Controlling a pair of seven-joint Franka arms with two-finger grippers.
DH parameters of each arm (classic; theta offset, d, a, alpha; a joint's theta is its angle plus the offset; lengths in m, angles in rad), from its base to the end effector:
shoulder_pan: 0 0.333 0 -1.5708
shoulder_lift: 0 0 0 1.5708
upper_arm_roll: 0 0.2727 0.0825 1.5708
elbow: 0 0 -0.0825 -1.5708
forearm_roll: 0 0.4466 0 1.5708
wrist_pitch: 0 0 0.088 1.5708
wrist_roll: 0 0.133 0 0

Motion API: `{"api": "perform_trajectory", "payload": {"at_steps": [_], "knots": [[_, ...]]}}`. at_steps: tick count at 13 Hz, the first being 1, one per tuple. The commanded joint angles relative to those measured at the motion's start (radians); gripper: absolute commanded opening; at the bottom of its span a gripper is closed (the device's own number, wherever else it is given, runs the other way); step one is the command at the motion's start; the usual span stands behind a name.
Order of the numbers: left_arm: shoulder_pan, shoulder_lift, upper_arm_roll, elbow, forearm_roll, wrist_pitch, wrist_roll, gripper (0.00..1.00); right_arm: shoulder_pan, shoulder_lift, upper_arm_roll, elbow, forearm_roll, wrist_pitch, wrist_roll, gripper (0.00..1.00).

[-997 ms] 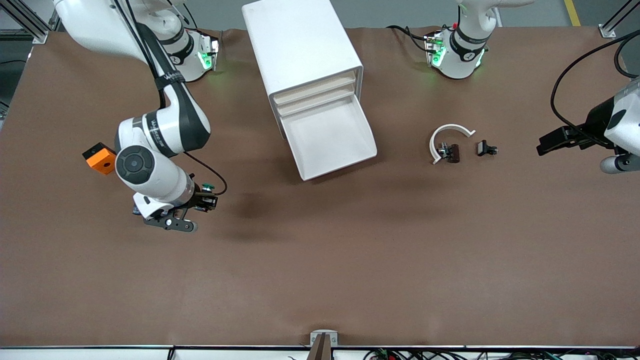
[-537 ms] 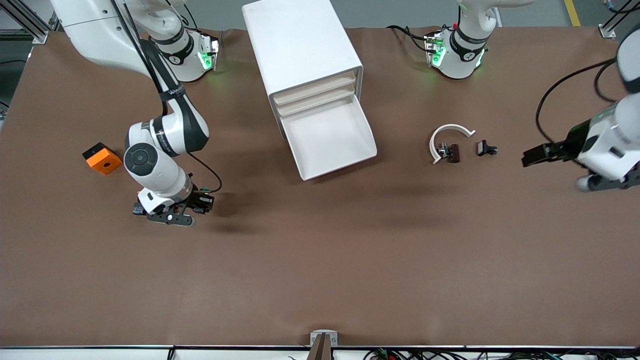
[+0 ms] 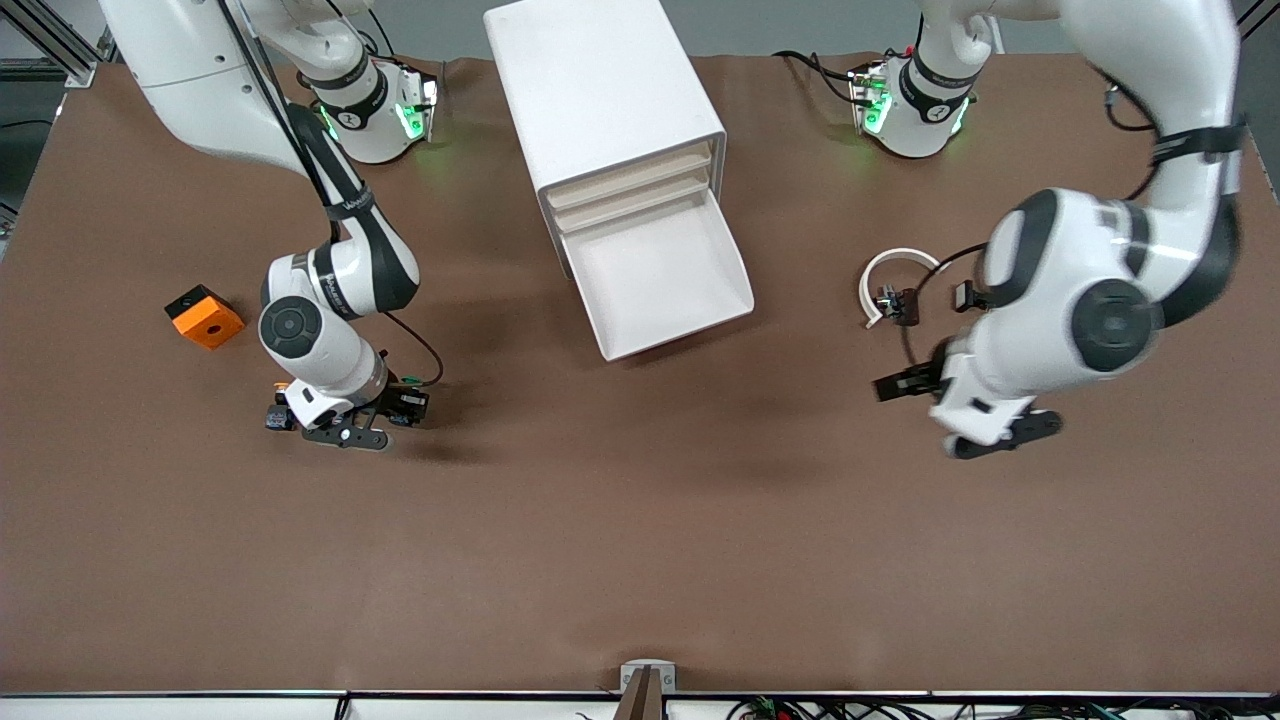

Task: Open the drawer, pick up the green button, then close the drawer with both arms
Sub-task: 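Lower the button beside the red button while the left gripper returns, then push the drawer closed with the left gripper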

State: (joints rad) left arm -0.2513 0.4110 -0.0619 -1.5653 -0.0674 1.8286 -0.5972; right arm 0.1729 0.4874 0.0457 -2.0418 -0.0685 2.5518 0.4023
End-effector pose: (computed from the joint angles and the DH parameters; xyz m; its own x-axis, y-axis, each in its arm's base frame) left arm 0.6600 -0.2182 0.3061 0.9383 0.3009 -0.1705 0.3035 -0.9528 -0.0113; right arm 0.6009 0.1355 0.0866 0.9908 -0.1322 0.0283 -0.1325 -0.9912 0.0075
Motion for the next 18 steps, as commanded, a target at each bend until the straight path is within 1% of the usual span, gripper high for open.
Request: {"api": "perform_trajectory", "payload": {"at_steps": [1, 4, 7, 8, 10, 12, 13, 14, 15, 18], "knots": [[-0.081, 0.037, 0.005, -0.013, -0.034, 0.095, -0.151, 1.00, -0.024, 0.006, 0.014, 0.003, -0.031, 0.010, 0.000, 0.00], [-0.115, 0.101, 0.007, -0.010, -0.126, 0.201, -0.170, 1.00, -0.027, 0.013, 0.014, 0.009, -0.034, 0.016, 0.000, 0.00], [-0.195, 0.155, 0.008, -0.010, -0.120, 0.293, -0.171, 1.00, -0.030, 0.020, 0.014, 0.018, -0.036, 0.016, -0.013, 0.00], [-0.236, 0.172, 0.010, -0.010, -0.118, 0.328, -0.194, 1.00, -0.032, 0.022, 0.014, 0.022, -0.037, 0.016, -0.014, 0.00], [-0.275, 0.196, 0.010, -0.007, -0.114, 0.379, -0.269, 1.00, -0.049, 0.036, 0.014, 0.037, -0.040, 0.016, -0.019, 0.00], [-0.316, 0.221, 0.010, -0.007, -0.114, 0.420, -0.276, 1.00, -0.067, 0.046, 0.014, 0.046, -0.040, 0.016, -0.046, 0.00], [-0.350, 0.238, 0.011, -0.009, -0.114, 0.445, -0.288, 1.00, -0.076, 0.049, 0.014, 0.051, -0.039, 0.018, -0.056, 0.00], [-0.402, 0.259, 0.017, -0.009, -0.114, 0.468, -0.344, 1.00, -0.078, 0.057, 0.016, 0.052, -0.039, 0.018, -0.062, 0.00], [-0.422, 0.278, 0.019, -0.005, -0.105, 0.484, -0.384, 1.00, -0.078, 0.059, 0.016, 0.054, -0.037, 0.018, -0.062, 0.00], [-0.439, 0.299, 0.016, -0.005, -0.088, 0.515, -0.400, 1.00, -0.073, 0.071, 0.016, 0.054, -0.036, 0.018, -0.060, 0.00]]}}
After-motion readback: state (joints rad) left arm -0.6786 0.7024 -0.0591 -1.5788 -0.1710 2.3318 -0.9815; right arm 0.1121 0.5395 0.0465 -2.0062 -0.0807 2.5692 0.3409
